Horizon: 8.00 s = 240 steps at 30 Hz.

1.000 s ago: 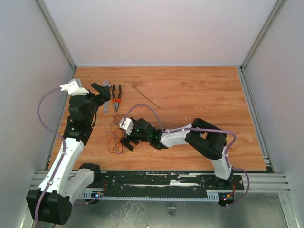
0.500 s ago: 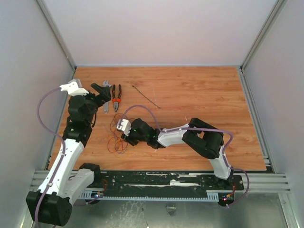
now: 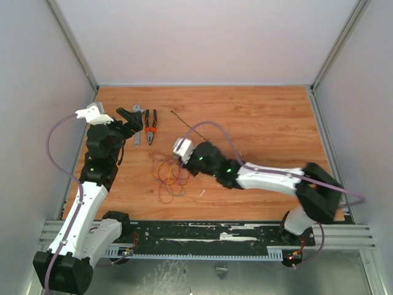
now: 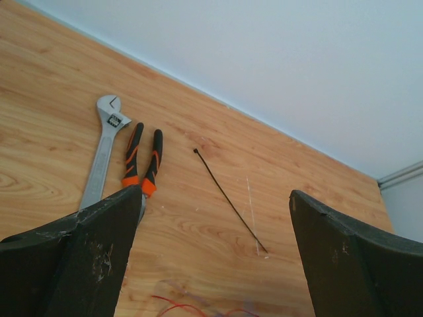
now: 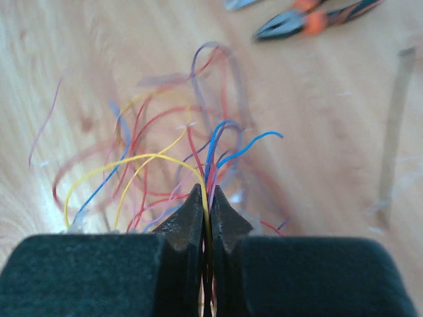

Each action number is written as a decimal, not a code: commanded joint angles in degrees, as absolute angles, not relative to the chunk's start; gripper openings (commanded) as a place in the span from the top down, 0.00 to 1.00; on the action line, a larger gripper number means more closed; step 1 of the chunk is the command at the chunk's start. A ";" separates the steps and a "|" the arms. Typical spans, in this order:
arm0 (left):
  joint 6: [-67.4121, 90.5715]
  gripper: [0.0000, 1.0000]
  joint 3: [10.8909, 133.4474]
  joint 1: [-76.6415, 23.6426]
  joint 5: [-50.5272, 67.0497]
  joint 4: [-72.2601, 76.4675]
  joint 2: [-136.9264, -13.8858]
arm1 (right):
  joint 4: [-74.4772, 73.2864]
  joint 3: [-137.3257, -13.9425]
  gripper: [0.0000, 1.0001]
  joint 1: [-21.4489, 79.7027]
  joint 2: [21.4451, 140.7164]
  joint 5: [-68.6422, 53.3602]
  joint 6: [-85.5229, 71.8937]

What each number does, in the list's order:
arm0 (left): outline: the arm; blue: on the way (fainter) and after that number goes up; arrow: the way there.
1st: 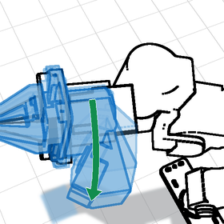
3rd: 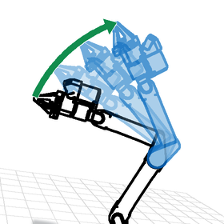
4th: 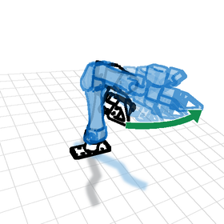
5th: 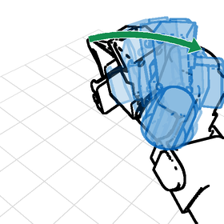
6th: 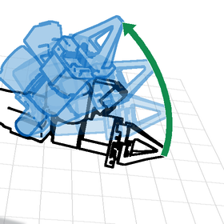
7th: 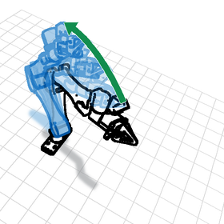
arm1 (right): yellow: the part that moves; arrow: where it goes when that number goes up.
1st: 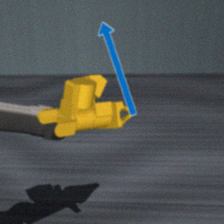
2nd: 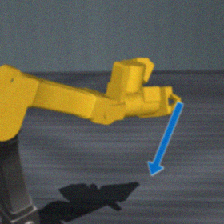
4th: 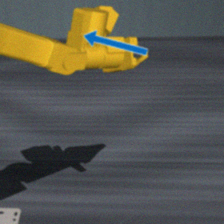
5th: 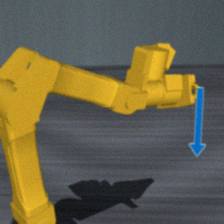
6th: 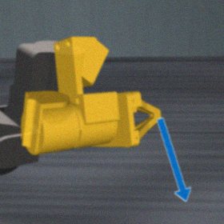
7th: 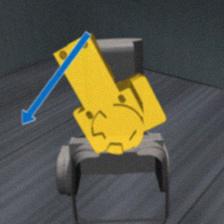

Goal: Zip-tie the wires
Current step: Pick up the cable at the center of the board, then place the cable at the center of the board, then pick up the cable at the center of the board, then straighten the cable at the center of the board.

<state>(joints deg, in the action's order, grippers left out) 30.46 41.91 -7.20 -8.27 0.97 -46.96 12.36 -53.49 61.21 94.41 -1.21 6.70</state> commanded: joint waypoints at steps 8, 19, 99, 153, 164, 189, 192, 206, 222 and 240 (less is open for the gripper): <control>29.97 0.02 43.64 -6.94 -9.49 1.14 -46.13 | 1.32 -54.71 1.00 34.35 63.93 4.56 8.68; 30.61 0.02 42.99 -6.94 -8.31 1.93 -46.76 | 3.62 -65.03 1.00 7.04 74.35 -9.19 4.00; 28.52 0.02 44.39 -15.88 16.09 14.76 -60.09 | 0.52 -87.22 1.00 20.82 76.48 -15.15 -3.63; 76.64 0.03 40.31 -28.21 33.92 48.16 -73.47 | -6.27 -78.99 1.00 23.55 64.43 -43.20 -0.42; 78.11 0.21 44.36 -31.63 33.03 53.48 -79.86 | -4.88 -76.82 1.00 23.81 62.70 -42.98 -1.42; 46.47 1.00 55.63 -39.22 18.33 26.88 -73.44 | -27.03 -74.37 1.00 23.78 57.46 -3.53 5.53; 42.09 1.00 61.85 -44.75 14.90 23.18 -78.55 | -30.30 -74.74 1.00 23.82 56.07 4.51 6.01; 38.36 1.00 56.26 -45.79 2.41 13.13 -79.34 | -34.84 -57.51 0.88 23.96 63.82 -1.22 -3.32; 39.74 1.00 35.29 -42.02 -5.49 6.91 -70.14 | -26.88 -50.85 0.28 18.38 67.98 -1.29 -6.20; 39.76 1.00 32.08 -41.01 -5.18 5.86 -66.07 | -12.48 -51.22 0.26 13.27 92.28 0.57 -4.75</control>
